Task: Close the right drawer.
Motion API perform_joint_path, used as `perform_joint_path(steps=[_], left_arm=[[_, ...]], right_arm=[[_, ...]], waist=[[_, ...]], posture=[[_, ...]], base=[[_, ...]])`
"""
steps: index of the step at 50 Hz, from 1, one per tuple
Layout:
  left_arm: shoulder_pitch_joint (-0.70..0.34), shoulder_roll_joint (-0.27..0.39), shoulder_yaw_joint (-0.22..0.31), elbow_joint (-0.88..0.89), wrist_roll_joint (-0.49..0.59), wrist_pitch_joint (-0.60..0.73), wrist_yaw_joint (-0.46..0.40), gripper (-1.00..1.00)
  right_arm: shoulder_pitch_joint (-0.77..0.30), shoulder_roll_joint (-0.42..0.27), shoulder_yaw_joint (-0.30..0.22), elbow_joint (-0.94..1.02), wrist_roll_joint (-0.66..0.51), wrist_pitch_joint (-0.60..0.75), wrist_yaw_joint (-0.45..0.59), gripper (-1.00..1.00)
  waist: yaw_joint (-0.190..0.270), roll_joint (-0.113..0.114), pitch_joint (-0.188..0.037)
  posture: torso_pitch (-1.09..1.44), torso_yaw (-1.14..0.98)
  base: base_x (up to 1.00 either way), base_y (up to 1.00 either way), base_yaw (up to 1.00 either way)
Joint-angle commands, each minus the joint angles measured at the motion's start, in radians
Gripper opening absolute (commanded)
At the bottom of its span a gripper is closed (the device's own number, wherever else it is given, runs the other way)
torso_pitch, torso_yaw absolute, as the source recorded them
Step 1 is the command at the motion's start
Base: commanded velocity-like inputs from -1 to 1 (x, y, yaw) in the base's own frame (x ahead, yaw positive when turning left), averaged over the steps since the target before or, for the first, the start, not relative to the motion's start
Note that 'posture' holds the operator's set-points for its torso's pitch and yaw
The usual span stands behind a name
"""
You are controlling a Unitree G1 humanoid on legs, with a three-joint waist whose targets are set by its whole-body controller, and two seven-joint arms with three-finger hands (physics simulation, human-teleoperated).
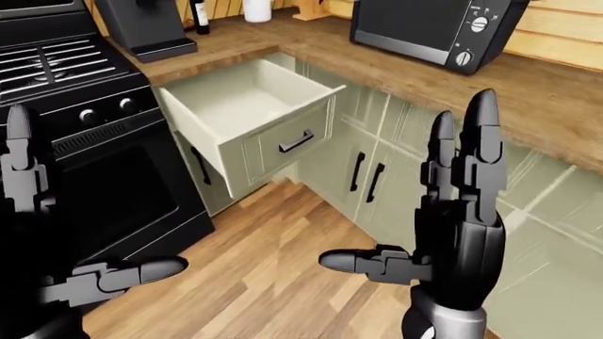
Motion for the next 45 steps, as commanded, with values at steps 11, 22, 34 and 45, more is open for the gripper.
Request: perform_joint_path(steps=[11, 22, 34, 45], left_arm=[[-0.007, 0.005, 0.001, -0.025, 0.000, -0.022, -0.001, 1.00], [-0.006, 0.004, 0.000, -0.025, 0.000, -0.023, -0.001, 1.00], [-0.002, 0.005, -0.006, -0.020, 0.003, -0.031, -0.001, 1.00], [-0.003, 0.005, -0.009, -0.024, 0.006, -0.027, -0.002, 1.00]], right_arm=[[-0.011, 0.001, -0.001, -0.041, 0.002, -0.003, -0.003, 1.00], [-0.014, 0.001, 0.000, -0.052, 0.004, 0.009, -0.005, 1.00], [-0.016, 0.000, 0.001, -0.062, 0.004, 0.025, -0.008, 1.00], [-0.012, 0.001, 0.004, -0.053, 0.000, 0.013, -0.004, 1.00]], waist=[[0.009, 0.078, 0.018], [0.008, 0.073, 0.005], [-0.007, 0.036, 0.010], [0.007, 0.124, 0.020]], posture=[[0.00, 0.00], [0.00, 0.00], [0.00, 0.00], [0.00, 0.00]], base=[[-0.07, 0.00, -0.21], [-0.07, 0.00, -0.28], [0.00, 0.00, -0.45], [0.00, 0.00, -0.50]])
